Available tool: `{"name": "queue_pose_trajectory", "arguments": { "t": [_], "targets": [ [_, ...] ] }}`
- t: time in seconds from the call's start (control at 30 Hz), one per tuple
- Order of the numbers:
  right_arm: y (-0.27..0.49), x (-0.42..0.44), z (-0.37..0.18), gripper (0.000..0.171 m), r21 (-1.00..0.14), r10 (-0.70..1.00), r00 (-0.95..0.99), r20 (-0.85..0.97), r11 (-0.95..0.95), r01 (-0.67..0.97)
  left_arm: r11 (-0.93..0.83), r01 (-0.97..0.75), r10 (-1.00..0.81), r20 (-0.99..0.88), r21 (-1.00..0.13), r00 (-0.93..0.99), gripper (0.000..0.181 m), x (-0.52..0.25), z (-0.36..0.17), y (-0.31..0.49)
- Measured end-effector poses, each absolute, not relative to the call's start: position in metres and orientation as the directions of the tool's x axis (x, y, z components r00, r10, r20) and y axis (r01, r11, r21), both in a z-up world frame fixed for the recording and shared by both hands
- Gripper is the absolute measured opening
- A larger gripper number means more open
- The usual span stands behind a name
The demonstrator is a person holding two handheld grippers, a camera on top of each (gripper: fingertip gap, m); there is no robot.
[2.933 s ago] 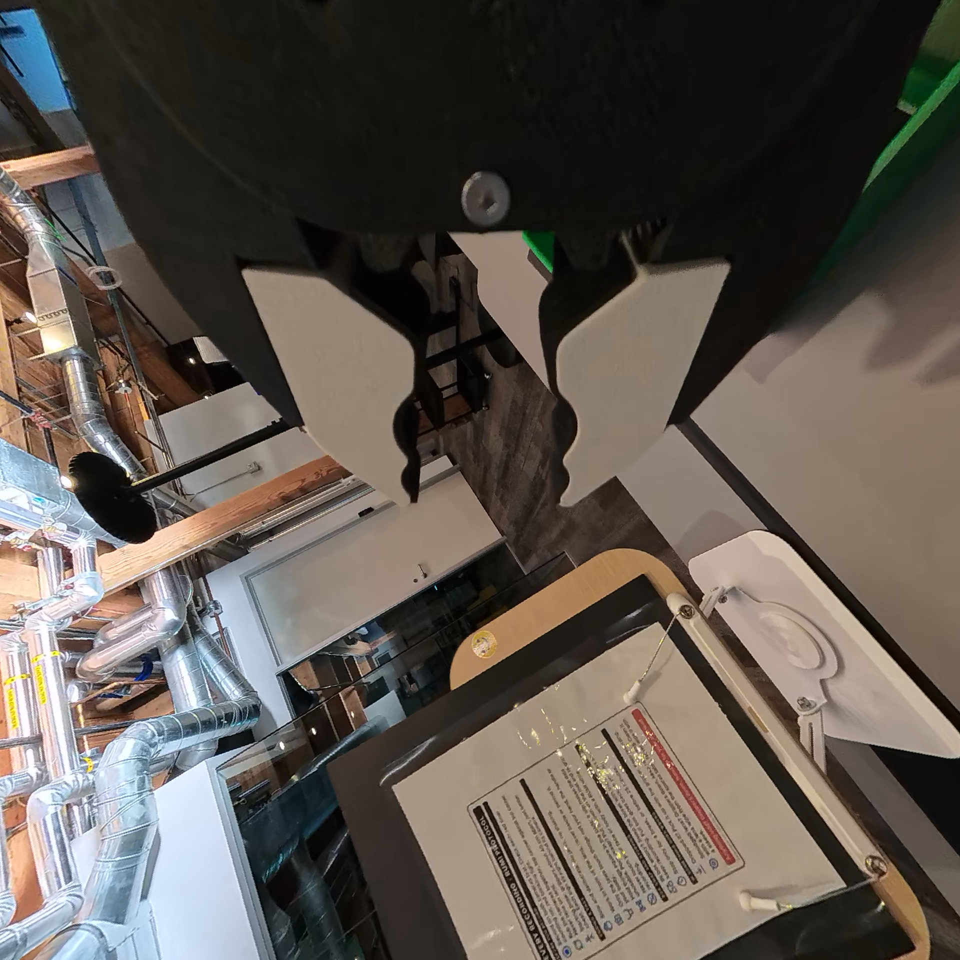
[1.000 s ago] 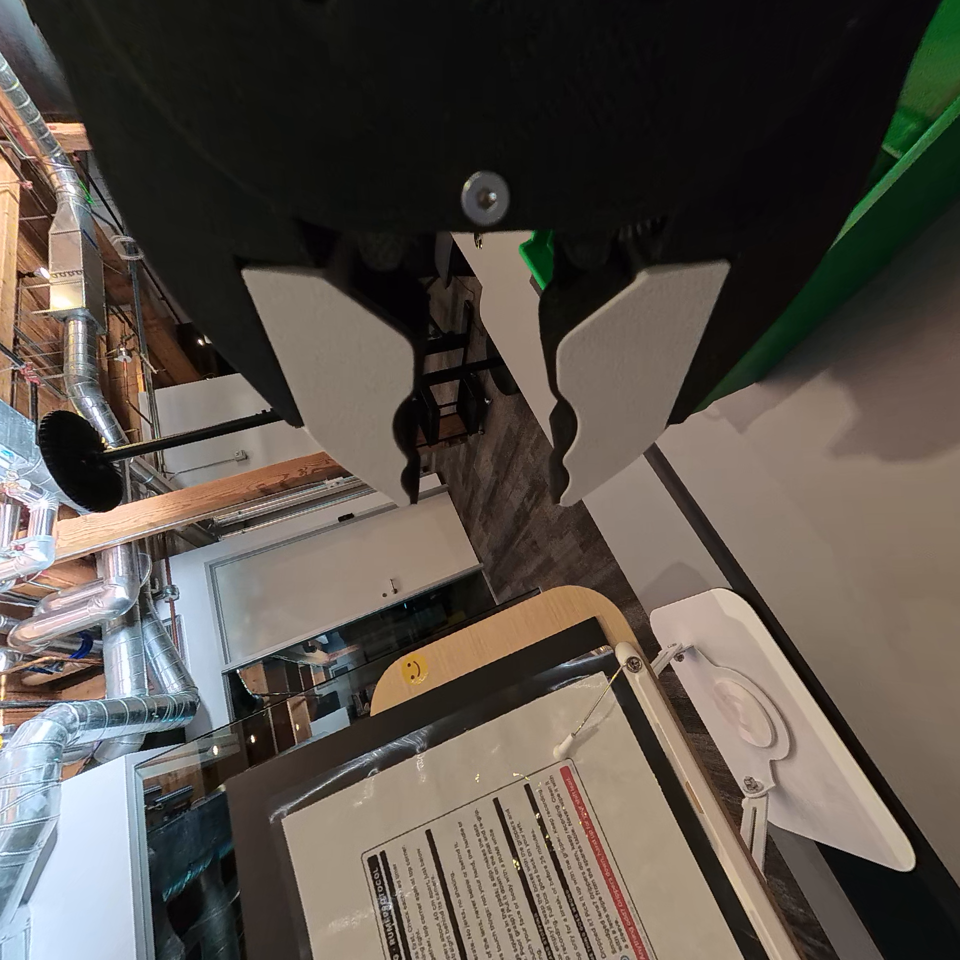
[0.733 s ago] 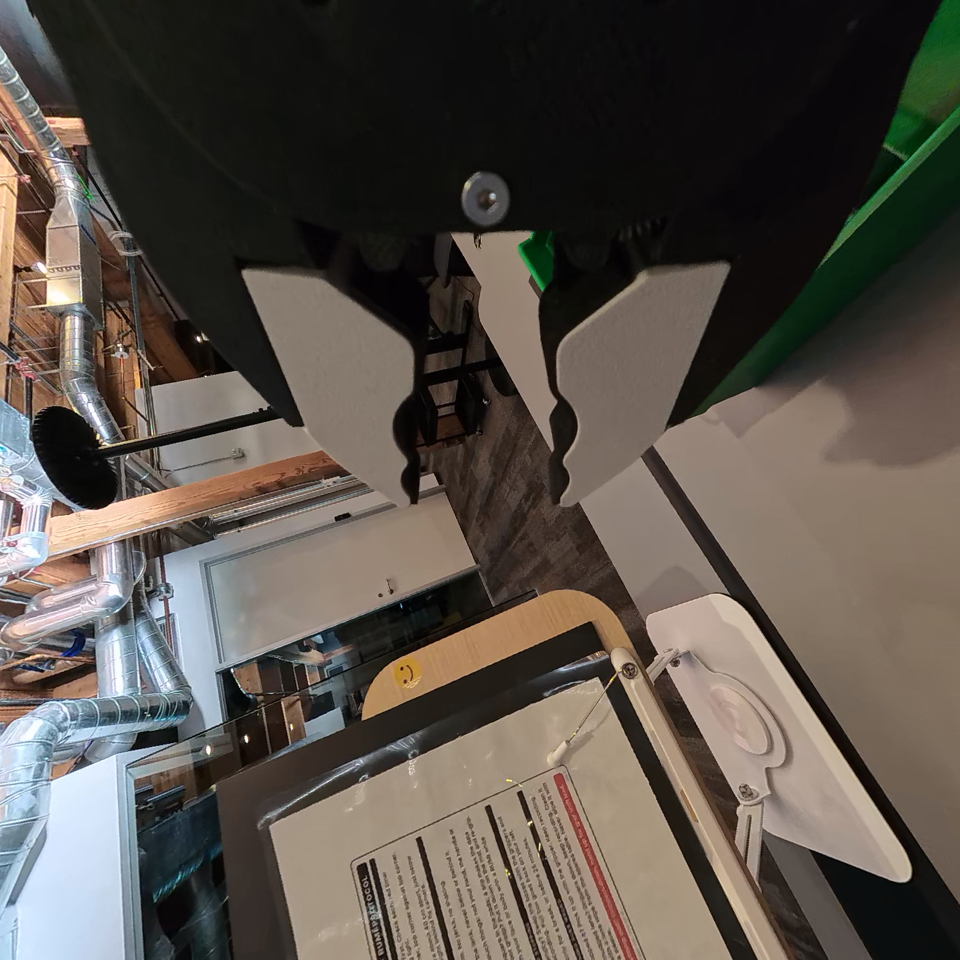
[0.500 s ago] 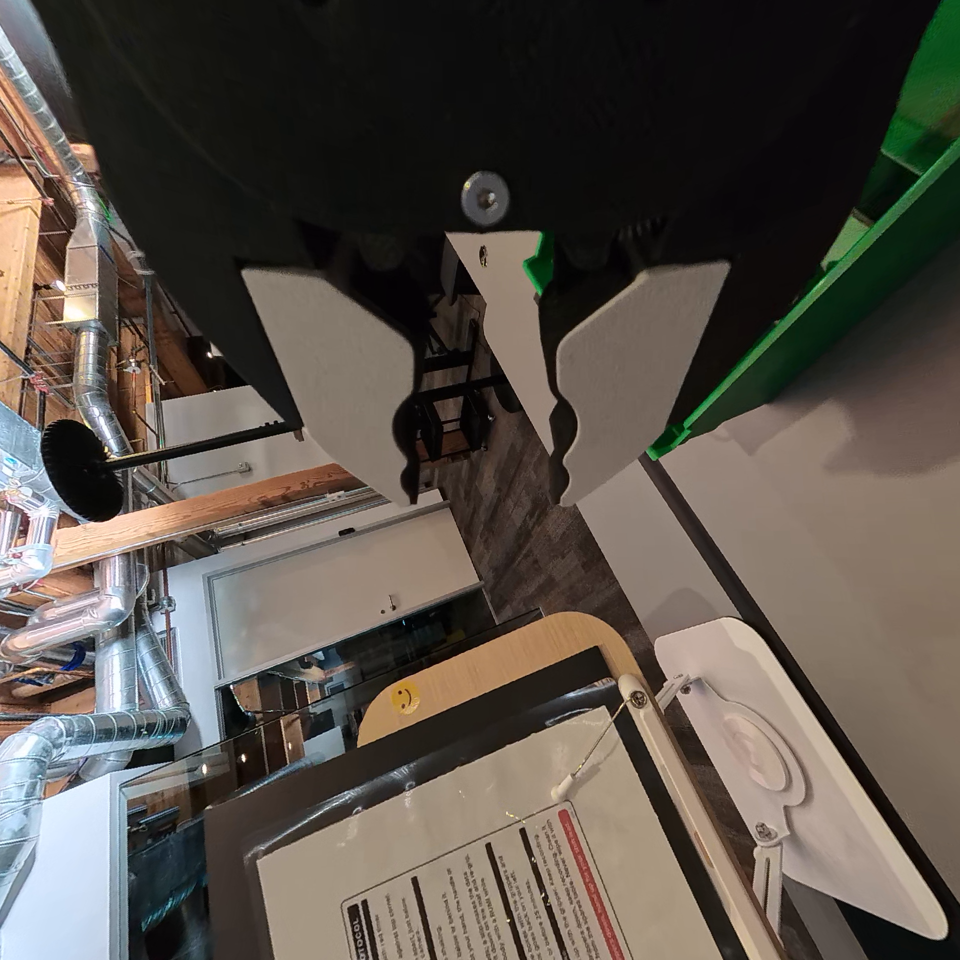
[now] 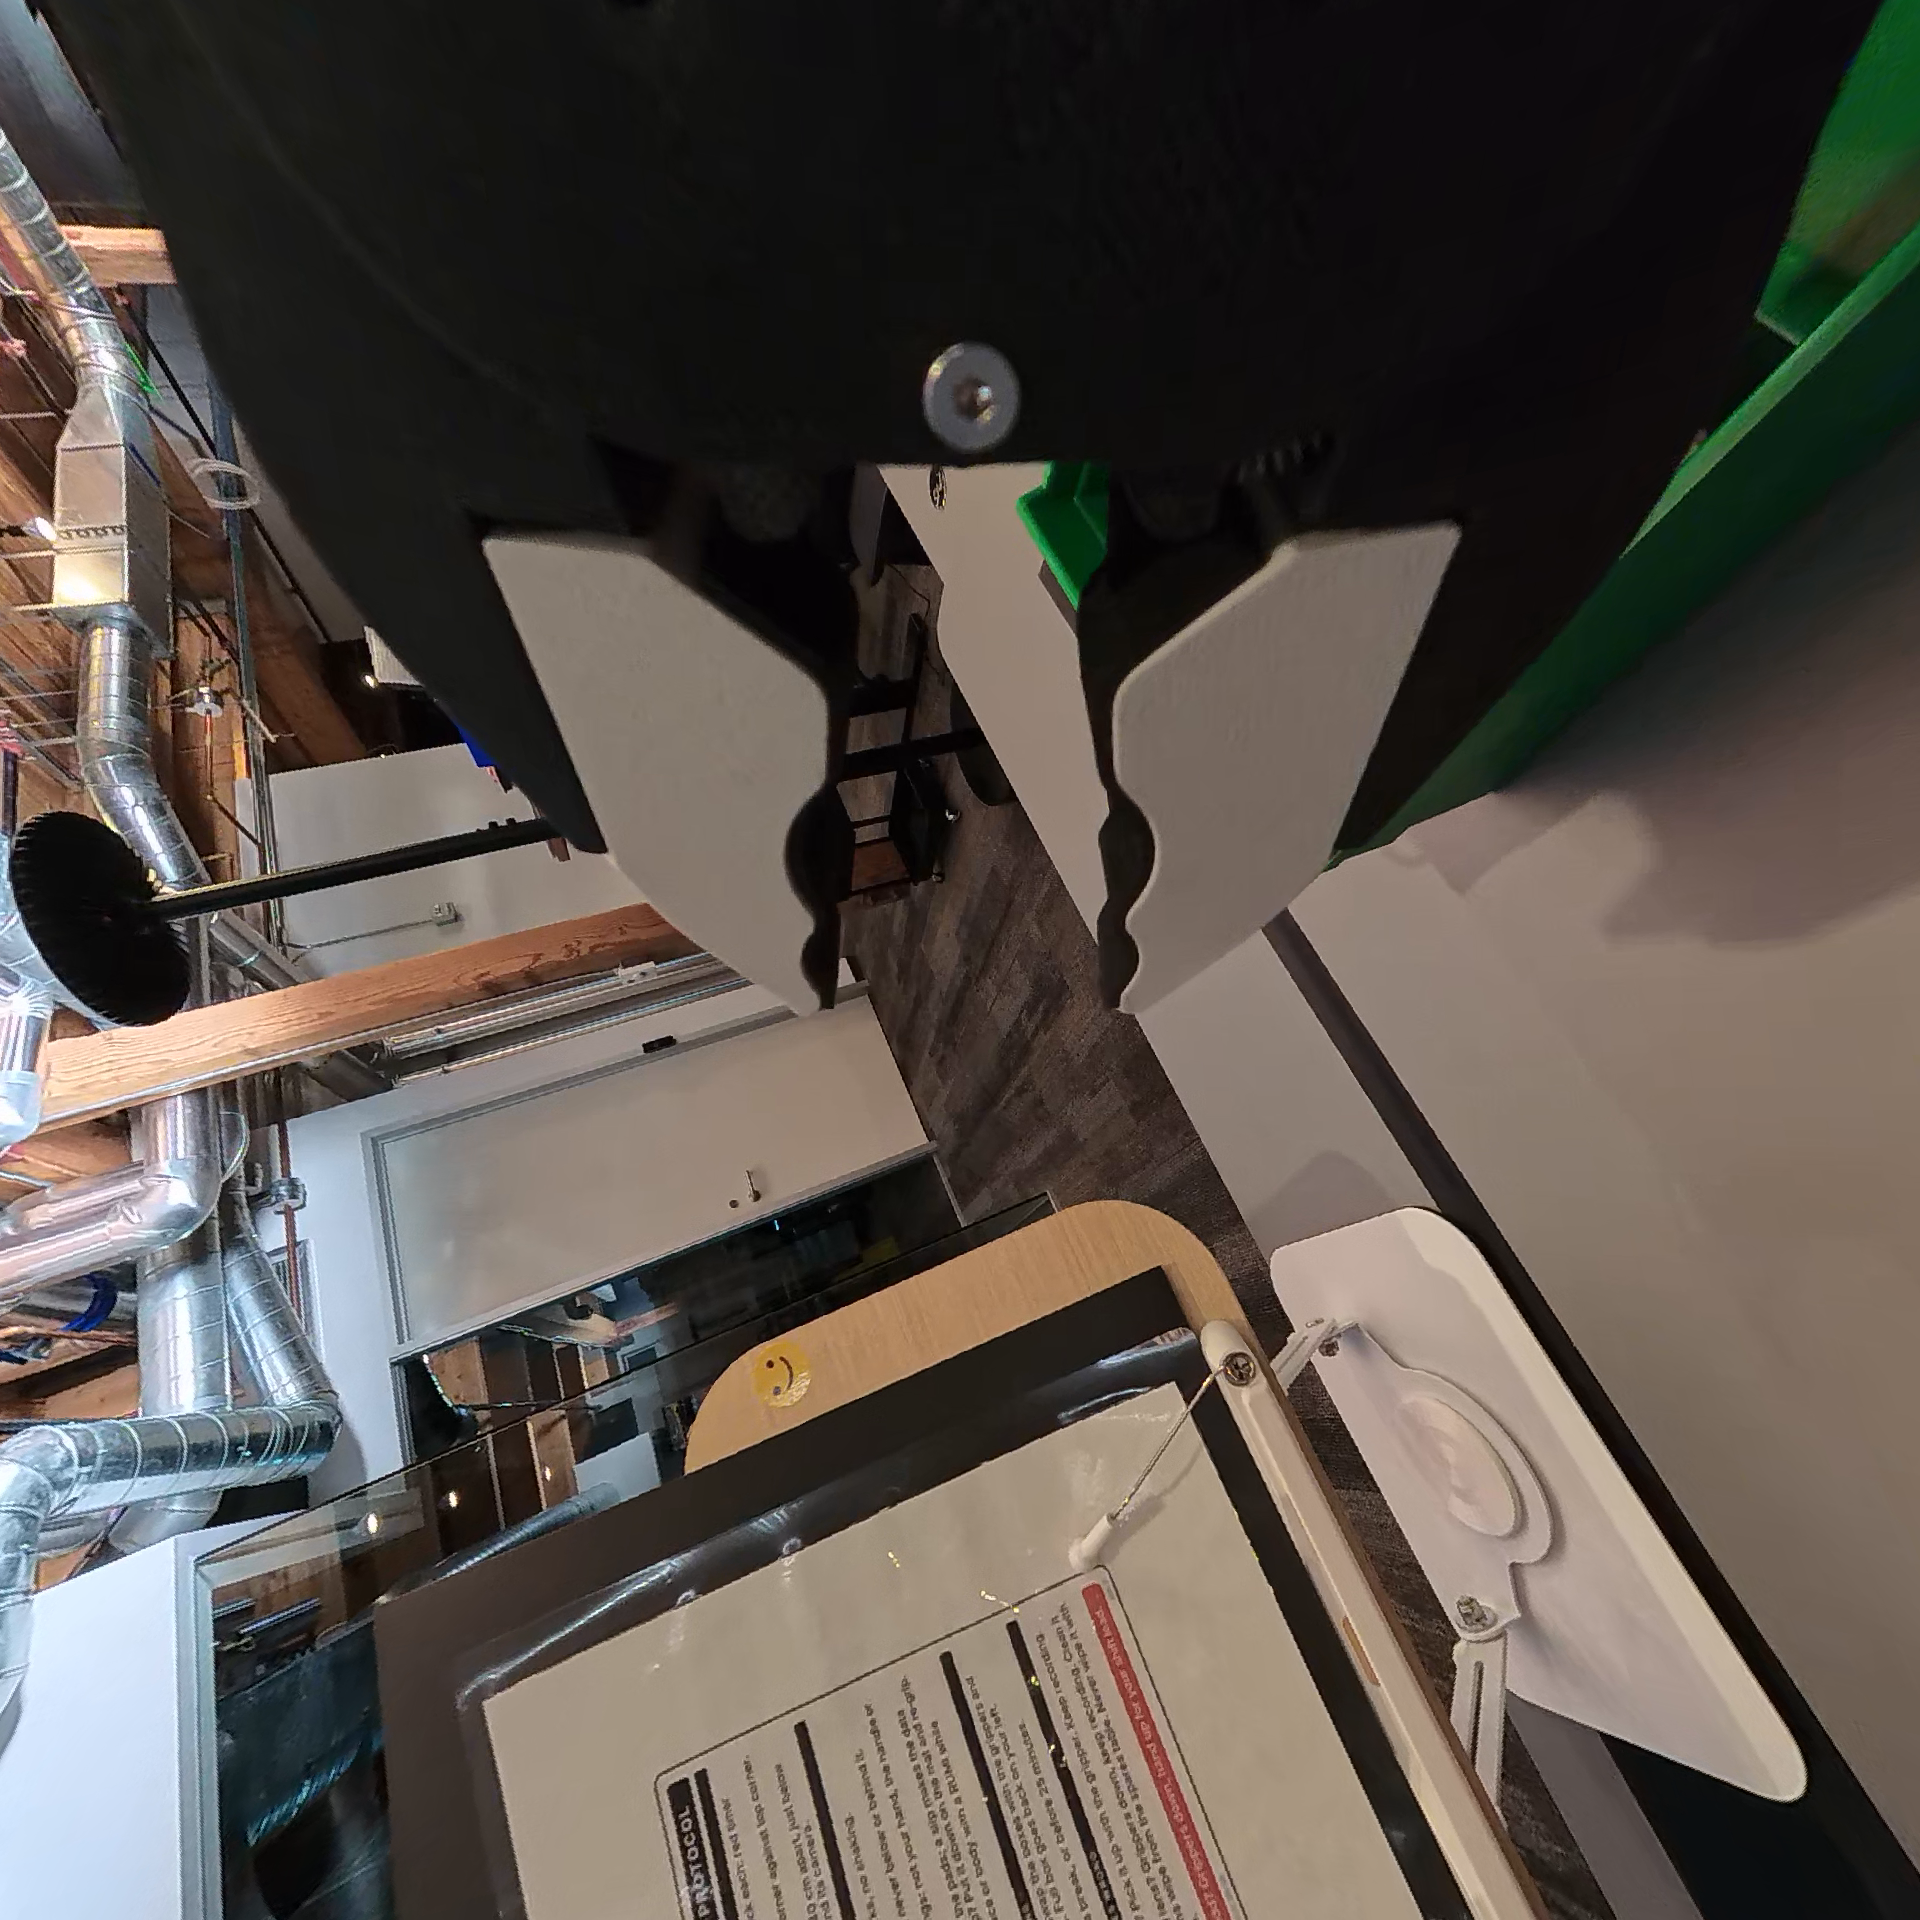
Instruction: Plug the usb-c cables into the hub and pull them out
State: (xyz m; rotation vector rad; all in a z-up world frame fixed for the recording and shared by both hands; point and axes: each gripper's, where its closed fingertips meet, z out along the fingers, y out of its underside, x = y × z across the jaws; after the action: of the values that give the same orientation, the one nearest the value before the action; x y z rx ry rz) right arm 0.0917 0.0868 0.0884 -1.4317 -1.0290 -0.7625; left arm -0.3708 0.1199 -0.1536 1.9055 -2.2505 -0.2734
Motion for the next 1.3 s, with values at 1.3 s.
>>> {"name": "queue_pose_trajectory", "arguments": {
  "t": [1.3],
  "targets": [
    [-0.015,-0.028,0.108,0.045,-0.442,0.354,0.265,0.897,0.727,0.526,0.082,-0.962,-0.888,-0.419,0.26,-0.189,0.022,-0.167,0.078,0.067]
  ]
}}
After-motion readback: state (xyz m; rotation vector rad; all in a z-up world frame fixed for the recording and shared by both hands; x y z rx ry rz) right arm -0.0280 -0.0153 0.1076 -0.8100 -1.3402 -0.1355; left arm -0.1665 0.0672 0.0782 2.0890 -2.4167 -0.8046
